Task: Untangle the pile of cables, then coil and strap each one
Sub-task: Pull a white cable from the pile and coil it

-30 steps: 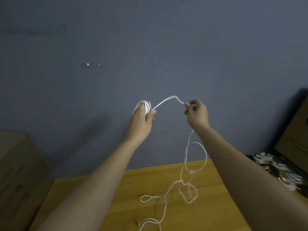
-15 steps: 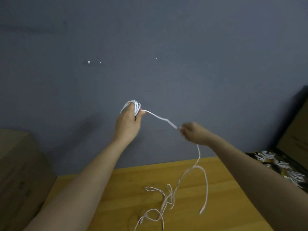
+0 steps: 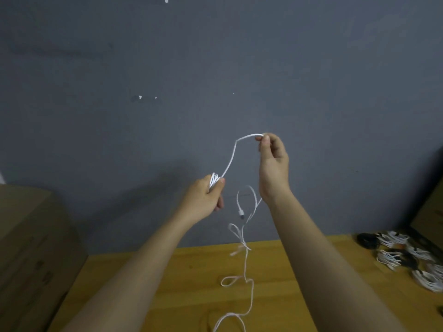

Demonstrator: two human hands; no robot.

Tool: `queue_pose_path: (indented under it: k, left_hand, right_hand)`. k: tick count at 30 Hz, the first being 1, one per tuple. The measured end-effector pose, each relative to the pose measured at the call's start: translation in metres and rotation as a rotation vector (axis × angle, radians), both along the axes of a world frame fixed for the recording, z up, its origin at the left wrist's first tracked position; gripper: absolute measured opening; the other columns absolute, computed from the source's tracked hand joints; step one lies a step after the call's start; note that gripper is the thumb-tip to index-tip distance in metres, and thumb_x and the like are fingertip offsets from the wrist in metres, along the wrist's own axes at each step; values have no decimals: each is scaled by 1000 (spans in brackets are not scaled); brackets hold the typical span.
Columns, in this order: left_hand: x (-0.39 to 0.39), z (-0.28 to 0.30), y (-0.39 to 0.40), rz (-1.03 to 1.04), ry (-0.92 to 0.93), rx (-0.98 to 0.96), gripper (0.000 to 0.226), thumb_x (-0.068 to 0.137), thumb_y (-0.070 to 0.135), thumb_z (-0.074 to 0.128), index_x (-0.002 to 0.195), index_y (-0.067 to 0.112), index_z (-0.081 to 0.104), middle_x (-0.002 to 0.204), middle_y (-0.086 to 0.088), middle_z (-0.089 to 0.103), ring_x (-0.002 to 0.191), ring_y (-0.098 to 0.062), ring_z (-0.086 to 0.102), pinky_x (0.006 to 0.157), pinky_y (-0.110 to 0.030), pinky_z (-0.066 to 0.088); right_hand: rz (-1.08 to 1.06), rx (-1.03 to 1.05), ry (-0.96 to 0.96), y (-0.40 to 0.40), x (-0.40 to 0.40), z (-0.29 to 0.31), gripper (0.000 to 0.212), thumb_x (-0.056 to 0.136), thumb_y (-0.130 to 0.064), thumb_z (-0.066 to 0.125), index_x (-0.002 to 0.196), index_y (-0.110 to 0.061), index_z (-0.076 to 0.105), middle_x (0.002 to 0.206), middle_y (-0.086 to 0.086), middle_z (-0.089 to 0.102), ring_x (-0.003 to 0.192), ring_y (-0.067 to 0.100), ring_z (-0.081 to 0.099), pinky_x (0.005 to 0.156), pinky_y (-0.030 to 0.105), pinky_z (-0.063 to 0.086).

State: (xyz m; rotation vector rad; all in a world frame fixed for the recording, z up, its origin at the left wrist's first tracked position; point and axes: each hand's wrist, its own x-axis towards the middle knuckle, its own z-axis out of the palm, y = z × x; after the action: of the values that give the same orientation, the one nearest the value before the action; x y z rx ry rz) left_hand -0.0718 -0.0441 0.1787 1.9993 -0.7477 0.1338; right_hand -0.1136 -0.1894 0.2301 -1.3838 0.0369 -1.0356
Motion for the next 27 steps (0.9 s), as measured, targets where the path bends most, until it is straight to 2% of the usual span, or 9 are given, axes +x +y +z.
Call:
queue_pose_path:
  k: [3,6,8,13,16,19,22,24,27]
  left_hand:
    - [-13,-4,4,-185,168,-78,33,102,28,40,71,17,46,43,3,56,39,-13,50,55,-28,45]
    - [-25,-6,12,-359,300,-282,34,101,24,43,68,16,49,38,8,37,35,-7,32,48,-21,43]
    - [-30,-4,17,-415,384,-455,30,96,26,47,69,14,51,38,9,32,35,-5,28,48,-18,43]
    - [-23,-10,25,-333,563,-637,30,100,15,42,75,8,57,43,7,31,38,-8,27,49,-21,43]
    - [-21,-18,30,-310,568,-610,29,99,10,38,81,9,61,47,7,33,41,-9,29,53,-23,45]
    - [-23,-20,28,-299,586,-579,29,98,8,36,82,8,60,46,9,31,41,-8,26,51,-23,43]
    - [-30,-19,21,-332,635,-575,28,100,7,35,83,7,58,46,10,28,39,-6,25,47,-20,41]
    - [-35,-21,16,-377,662,-548,26,101,9,36,86,7,57,46,11,28,39,-5,25,48,-19,41]
    - [-40,-25,17,-419,697,-539,26,102,11,35,85,8,55,47,11,29,40,-4,26,49,-18,41]
  right_hand:
    - [-121,-220,73,-14,4,-10,20,99,-14,48,86,-22,60,80,-12,62,65,-3,48,65,16,40]
    - [-246,-634,384,-33,10,-53,18,97,-16,54,90,-11,69,82,9,67,75,23,60,69,35,46]
    - [-178,-786,547,-37,6,-89,19,97,-21,55,92,-12,71,81,13,69,77,29,62,68,39,47]
    - [293,-545,681,-14,-18,-156,19,101,-22,44,97,-23,62,65,-3,54,53,6,48,53,21,41]
    - [267,-318,655,-4,-34,-171,17,101,-13,42,100,-26,53,74,0,55,60,9,52,58,23,46]
    - [166,-293,615,2,-46,-170,27,96,3,40,108,-19,50,91,1,55,85,13,55,72,14,46]
    - [243,-233,505,19,-53,-160,28,95,0,49,118,-15,51,105,1,56,99,8,56,82,13,46]
    - [298,-183,423,33,-55,-155,15,98,-8,50,109,-13,58,97,2,61,91,7,59,82,18,47]
    - [158,-145,326,39,-59,-149,23,101,-12,41,95,-11,63,71,1,52,66,5,49,65,19,41]
